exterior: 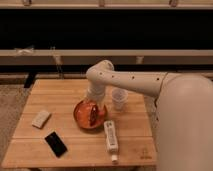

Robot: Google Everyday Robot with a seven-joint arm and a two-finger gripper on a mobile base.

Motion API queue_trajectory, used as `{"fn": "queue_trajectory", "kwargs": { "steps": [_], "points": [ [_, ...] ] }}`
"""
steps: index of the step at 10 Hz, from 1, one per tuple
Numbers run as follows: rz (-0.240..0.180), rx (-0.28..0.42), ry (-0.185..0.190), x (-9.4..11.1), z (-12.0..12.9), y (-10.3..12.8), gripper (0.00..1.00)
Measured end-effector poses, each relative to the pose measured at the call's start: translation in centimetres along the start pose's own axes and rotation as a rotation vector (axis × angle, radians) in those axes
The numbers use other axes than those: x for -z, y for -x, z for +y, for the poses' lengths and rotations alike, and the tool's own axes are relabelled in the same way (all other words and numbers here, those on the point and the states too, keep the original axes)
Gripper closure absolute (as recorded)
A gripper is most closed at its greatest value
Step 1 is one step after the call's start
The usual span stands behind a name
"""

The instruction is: Place the pepper in the ceramic cup

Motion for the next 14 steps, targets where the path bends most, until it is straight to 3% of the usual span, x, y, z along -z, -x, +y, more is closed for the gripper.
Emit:
{"fn": "queue_trajectory", "kwargs": {
  "steps": [2, 6, 12, 14],
  "points": [
    [-0.019, 0.017, 0.023, -2.4, 0.1, 0.0, 0.34],
    [-0.040, 0.042, 0.062, -5.1, 0.6, -0.3, 0.34],
    [-0.025, 0.083, 0.120, -7.0, 0.8, -1.1, 0.34],
    [-0.013, 0.092, 0.135, -7.3, 0.9, -1.4, 0.42]
  ]
}}
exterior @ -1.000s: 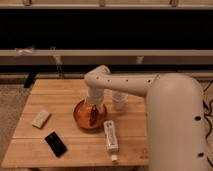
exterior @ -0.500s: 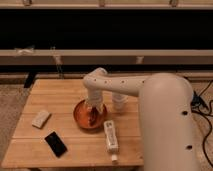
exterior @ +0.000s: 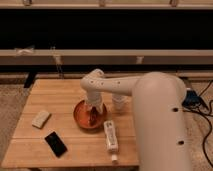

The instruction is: Place the pepper in the ceramic cup

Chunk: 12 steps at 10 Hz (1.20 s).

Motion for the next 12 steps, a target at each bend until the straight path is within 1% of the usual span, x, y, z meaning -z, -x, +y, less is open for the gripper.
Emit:
{"fn": "queue_trajectory", "kwargs": {
  "steps": [1, 3, 4, 5, 6, 7, 8, 9, 10, 12],
  "points": [
    [0.006, 0.000, 0.006, -0.1, 0.2, -0.2, 0.55],
    [0.016, 0.005, 0.008, 0.0, 0.1, -0.3, 0.71],
    [0.025, 0.008, 0.005, 0.4, 0.0, -0.5, 0.86],
    [0.028, 0.010, 0.003, 0.6, 0.0, -0.5, 0.94],
    [0.034, 0.012, -0.002, 1.0, -0.1, -0.5, 0.98],
    [0.042, 0.015, -0.009, 1.9, -0.2, -0.5, 1.00],
    [0.054, 0.020, -0.021, 3.2, -0.4, -0.6, 1.00],
    [0.065, 0.020, -0.027, 4.2, -0.4, -0.7, 1.00],
    [0.084, 0.018, -0.035, 5.7, -0.3, -1.1, 1.00],
    [0.124, 0.018, -0.037, 7.4, -0.2, -2.1, 1.00]
  ]
}}
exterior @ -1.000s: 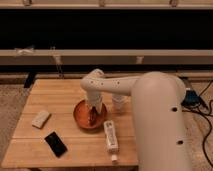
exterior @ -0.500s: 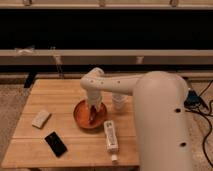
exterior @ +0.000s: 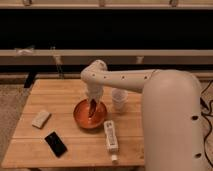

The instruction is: Place the pepper in the ceramic cup

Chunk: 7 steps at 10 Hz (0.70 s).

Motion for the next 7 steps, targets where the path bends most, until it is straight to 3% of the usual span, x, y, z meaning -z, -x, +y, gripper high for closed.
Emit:
{"fn": "queue_trajectory", "kwargs": {
  "steps": [2, 5, 7],
  "points": [
    [0.042, -0.019, 0.009, 1.6, 0.9, -2.7, 1.00],
    [0.062, -0.058, 0.011, 3.1, 2.6, -6.2, 1.00],
    [0.085, -0.083, 0.007, 5.2, 3.6, -8.4, 1.00]
  ]
}}
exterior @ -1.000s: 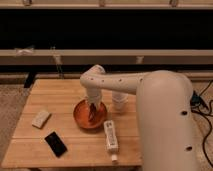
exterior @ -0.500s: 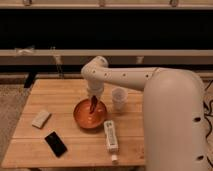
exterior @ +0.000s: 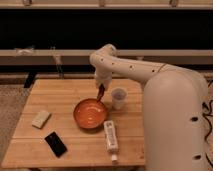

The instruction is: Place the pepper in the ceramic cup

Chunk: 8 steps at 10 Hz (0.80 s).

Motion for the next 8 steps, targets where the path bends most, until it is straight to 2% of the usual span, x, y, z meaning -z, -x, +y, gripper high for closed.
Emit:
{"fn": "queue_trajectory", "kwargs": {
  "steps": [1, 4, 7, 8],
  "points": [
    [0.016, -0.011, -0.004, 1.2, 0.2, -1.2, 1.00],
    [0.047, -0.025, -0.001, 2.4, 0.4, -2.4, 1.00],
    [0.075, -0.073, 0.025, 3.1, 2.6, -3.6, 1.00],
    [0.087, -0.099, 0.034, 3.4, 4.2, -4.1, 1.00]
  ]
}}
